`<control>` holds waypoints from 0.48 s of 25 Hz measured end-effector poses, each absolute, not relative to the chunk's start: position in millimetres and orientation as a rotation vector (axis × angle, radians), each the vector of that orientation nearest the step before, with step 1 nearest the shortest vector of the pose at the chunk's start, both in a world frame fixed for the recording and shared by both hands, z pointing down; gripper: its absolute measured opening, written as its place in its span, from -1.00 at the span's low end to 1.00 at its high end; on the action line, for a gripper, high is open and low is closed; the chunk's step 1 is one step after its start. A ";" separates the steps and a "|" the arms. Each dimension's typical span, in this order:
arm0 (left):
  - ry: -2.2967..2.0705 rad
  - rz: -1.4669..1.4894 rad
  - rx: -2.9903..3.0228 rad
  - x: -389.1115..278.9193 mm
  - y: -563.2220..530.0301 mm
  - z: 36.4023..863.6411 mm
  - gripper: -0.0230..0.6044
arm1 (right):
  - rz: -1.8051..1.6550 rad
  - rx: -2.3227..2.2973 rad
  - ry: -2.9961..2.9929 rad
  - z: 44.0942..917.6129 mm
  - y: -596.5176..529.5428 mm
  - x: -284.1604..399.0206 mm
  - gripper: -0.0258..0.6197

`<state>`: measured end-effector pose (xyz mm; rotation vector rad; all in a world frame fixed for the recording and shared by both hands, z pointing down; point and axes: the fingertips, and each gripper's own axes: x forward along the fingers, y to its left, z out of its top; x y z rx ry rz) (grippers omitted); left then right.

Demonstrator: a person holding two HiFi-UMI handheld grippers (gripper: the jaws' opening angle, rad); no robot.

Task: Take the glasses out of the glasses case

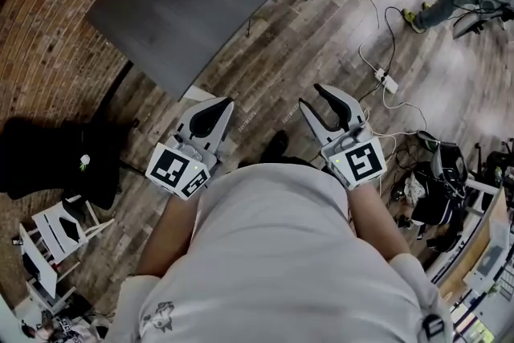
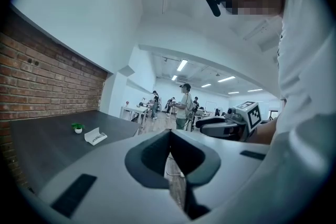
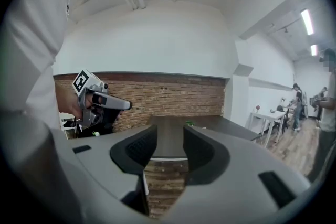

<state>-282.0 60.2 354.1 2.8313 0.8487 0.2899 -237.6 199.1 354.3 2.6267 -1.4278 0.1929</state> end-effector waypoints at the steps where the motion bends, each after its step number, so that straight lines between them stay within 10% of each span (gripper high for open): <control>1: 0.852 0.293 2.833 -274.3 65.6 354.9 -0.89 | 0.190 2.627 -1.426 353.8 206.8 -230.2 -0.41; 12: 0.916 0.278 2.813 -220.7 120.3 349.8 -0.89 | 0.192 2.667 -1.379 359.9 262.7 -187.2 -0.40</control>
